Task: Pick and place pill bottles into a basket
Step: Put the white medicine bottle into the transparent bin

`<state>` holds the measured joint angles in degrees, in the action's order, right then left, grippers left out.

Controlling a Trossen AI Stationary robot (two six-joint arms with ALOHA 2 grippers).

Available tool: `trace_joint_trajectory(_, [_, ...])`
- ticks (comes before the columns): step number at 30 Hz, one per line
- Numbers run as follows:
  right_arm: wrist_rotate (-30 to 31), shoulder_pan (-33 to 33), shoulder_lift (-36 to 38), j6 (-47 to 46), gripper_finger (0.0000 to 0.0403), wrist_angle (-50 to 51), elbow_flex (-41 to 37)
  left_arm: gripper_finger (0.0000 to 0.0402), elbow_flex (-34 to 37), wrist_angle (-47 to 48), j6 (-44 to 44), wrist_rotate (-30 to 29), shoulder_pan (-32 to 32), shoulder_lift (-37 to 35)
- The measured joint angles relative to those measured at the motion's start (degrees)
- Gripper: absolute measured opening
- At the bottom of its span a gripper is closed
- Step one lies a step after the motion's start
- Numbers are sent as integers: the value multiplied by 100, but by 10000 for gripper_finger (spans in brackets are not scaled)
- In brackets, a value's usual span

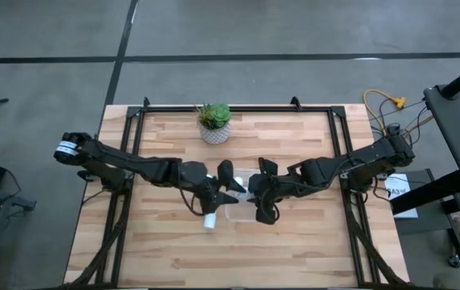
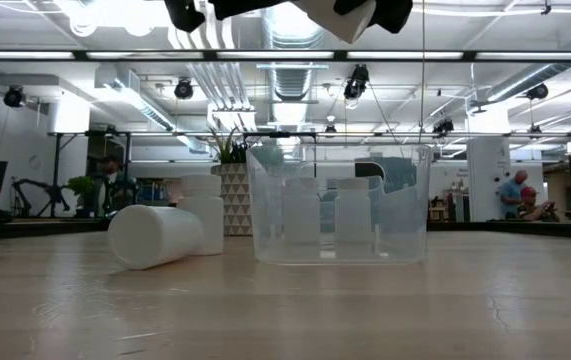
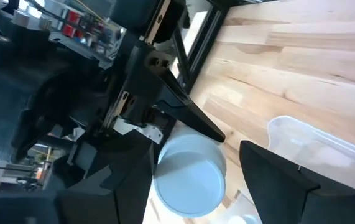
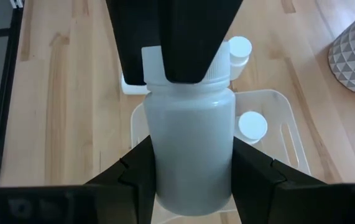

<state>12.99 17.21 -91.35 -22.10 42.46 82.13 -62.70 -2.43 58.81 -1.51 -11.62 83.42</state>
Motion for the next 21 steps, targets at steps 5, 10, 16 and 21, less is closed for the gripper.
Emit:
trace_joint_trajectory(5, [-103, -9, 0, 5, 148, 4, 0, 221, -177, 510, 36, -23, 32, 0])
trace_joint_trajectory(10, [-130, -9, 0, 5, 148, -33, 0, 221, -213, 647, 68, -52, 84, 0])
trace_joint_trajectory(16, [-276, -33, 7, -1, 148, -142, 4, 221, -333, 839, 174, -203, 114, 81])
trace_joint_trajectory(21, [-275, -49, 15, 8, 148, -149, 7, 221, -455, 804, 167, -202, 111, 72])
